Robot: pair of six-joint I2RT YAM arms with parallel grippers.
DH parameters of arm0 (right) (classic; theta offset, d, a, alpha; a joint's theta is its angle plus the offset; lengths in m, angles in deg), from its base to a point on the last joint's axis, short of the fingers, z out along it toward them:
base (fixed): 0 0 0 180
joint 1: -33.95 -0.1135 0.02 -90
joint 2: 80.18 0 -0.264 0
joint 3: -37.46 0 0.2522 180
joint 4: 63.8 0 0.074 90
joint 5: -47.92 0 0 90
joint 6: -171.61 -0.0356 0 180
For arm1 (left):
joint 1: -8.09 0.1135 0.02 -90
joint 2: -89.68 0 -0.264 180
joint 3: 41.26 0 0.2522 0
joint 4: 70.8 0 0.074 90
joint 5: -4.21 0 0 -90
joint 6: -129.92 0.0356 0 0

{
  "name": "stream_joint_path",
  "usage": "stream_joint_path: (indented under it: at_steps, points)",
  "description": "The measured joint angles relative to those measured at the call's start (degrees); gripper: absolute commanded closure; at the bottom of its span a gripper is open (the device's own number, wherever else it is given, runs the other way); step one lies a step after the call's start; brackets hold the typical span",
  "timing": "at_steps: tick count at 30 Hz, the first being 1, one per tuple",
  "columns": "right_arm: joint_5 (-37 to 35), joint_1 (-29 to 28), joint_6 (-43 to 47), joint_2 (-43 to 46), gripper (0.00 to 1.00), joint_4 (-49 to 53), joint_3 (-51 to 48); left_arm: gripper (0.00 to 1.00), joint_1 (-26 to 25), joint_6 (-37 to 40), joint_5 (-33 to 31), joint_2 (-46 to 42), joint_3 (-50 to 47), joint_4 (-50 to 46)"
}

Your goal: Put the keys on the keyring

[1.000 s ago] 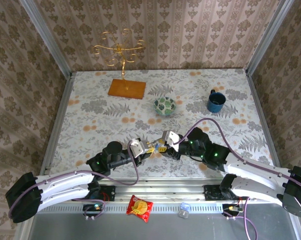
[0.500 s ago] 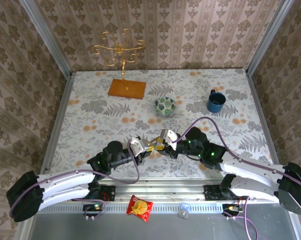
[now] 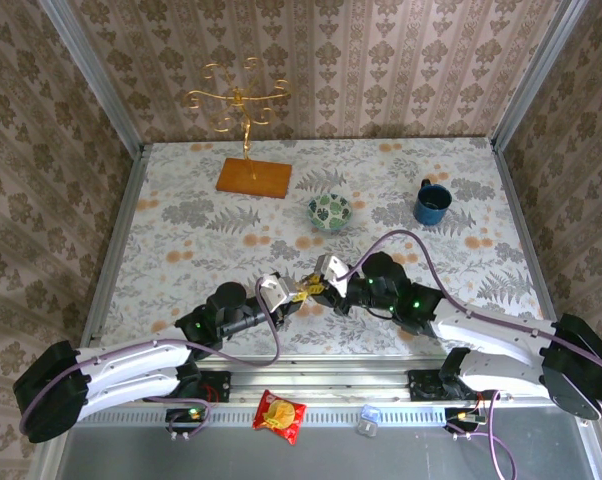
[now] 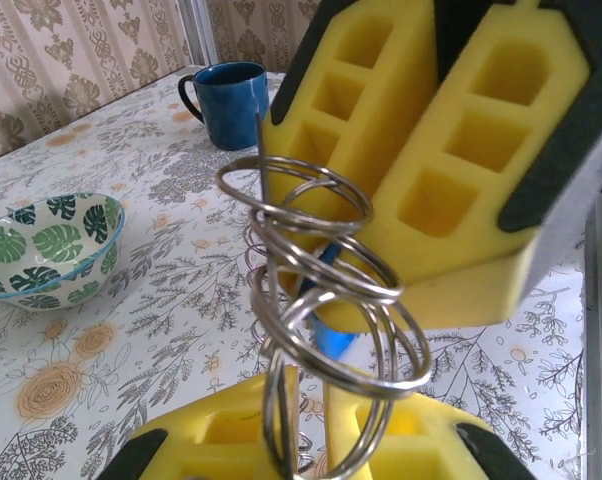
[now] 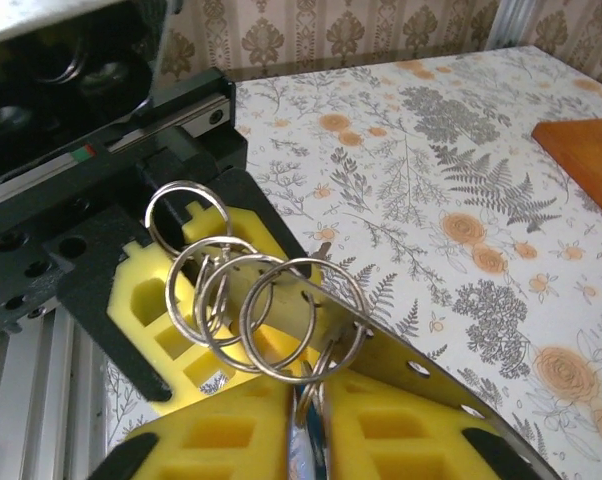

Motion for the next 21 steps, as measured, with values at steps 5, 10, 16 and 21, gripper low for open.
stream_joint_path:
  at_steps: [5,10,16,21]
  points:
    - [-0.44,-0.15,-0.61,-0.98,1.0,2.45,1.62,1.0,0.0,-0.26,-0.83,0.0,-0.35,0.28]
    - [-2.86,-0.15,-3.74,-2.05,1.0,10.14,6.43,1.0,-0.02,-0.7,-3.02,0.5,-0.39,1.38]
    - [-4.74,-0.2,-8.9,-5.84,1.0,22.73,15.02,1.0,-0.02,-1.81,-6.16,2.36,-0.42,2.49]
    - [-5.14,0.02,-12.57,-7.65,1.0,32.15,20.39,1.0,0.35,-3.34,-6.99,3.37,-0.42,2.1]
